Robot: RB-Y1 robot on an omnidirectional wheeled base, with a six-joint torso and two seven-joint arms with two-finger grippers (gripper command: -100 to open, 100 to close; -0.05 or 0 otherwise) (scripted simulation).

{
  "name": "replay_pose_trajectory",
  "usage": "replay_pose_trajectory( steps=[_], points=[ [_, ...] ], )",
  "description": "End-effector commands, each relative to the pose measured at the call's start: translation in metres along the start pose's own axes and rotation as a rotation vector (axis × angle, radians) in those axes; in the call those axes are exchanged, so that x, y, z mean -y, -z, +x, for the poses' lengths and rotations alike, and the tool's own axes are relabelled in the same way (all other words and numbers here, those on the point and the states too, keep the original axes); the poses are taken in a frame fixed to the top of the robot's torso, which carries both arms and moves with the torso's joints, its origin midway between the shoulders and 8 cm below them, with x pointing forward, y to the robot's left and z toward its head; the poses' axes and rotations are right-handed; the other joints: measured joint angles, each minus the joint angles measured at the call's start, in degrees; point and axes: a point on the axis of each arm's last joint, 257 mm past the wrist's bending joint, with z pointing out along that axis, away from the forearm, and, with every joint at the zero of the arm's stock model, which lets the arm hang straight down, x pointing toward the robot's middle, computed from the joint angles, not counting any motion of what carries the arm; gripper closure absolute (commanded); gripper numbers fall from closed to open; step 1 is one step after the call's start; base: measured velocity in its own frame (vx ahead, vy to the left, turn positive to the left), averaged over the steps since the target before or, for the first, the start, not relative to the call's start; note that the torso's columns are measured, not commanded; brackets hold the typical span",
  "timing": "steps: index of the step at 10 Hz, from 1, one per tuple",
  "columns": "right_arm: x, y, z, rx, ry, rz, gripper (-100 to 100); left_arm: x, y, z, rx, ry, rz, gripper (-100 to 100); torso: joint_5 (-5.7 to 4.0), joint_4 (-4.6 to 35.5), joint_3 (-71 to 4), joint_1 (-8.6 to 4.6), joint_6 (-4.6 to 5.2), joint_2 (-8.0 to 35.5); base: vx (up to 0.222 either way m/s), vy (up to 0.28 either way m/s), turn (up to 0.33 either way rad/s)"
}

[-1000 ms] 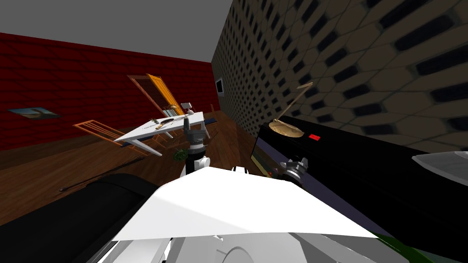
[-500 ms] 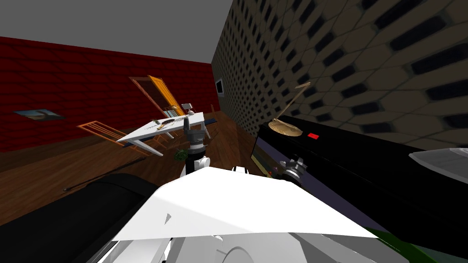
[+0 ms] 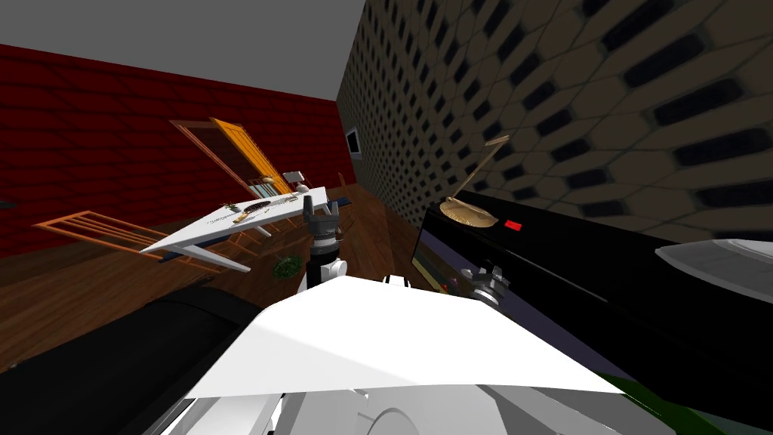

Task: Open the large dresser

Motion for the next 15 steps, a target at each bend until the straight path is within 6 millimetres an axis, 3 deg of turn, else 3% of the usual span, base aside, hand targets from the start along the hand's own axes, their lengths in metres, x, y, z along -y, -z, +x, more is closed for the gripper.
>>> replay_pose_trajectory(
  steps=[1, 9, 10, 11, 13, 14, 15],
  points=[
    [0.0, 0.017, 0.0, 0.032, -0.008, -0.014, 100, 0.0, 0.0, 0.0, 0.0, 0.0, 0.0, 0, -0.01, 0.0, 0.0, -0.04, 0.05, -0.1, 0.087, 0.047, -0.127],
    [0.01, 0.0, -0.009, -0.051, -0.004, 0.018, 100, 0.0, 0.0, 0.0, 0.0, 0.0, 0.0, 0, 0.27, 0.1, -0.1, 0.41, -0.22, -0.1, -0.114, 0.035, 0.114],
    [0.006, 0.003, -0.005, -0.051, -0.001, 0.005, 100, 0.0, 0.0, 0.0, 0.0, 0.0, 0.0, 0, 0.33, 0.2, -0.1, 0.41, -0.16, 0.0, -0.074, 0.026, 0.035],
    [-0.003, -0.009, -0.004, -0.02, -0.007, -0.011, 100, 0.0, 0.0, 0.0, 0.0, 0.0, 0.0, 0, 0.33, 0.1, -0.2, 0.21, 0.02, -0.2, -0.083, 0.116, 0.107],
    [-0.018, -0.006, 0.013, -0.037, 0.0, -0.037, 100, 0.0, 0.0, 0.0, 0.0, 0.0, 0.0, 0, -0.12, -0.2, -0.3, 0.3, -0.41, -0.6, -0.054, 0.118, 0.029],
    [-0.017, -0.023, 0.013, -0.007, -0.009, -0.033, 100, 0.0, 0.0, 0.0, 0.0, 0.0, 0.0, 0, -0.33, -0.4, -0.4, -0.2, -0.32, -0.8, -0.065, 0.159, 0.1],
    [-0.025, -0.021, 0.024, -0.019, -0.011, -0.048, 100, 0.0, 0.0, 0.0, 0.0, 0.0, 0.0, 0, -0.44, -0.4, -0.5, -0.08, -0.75, -1.0, -0.08, 0.143, 0.052]
  ],
)
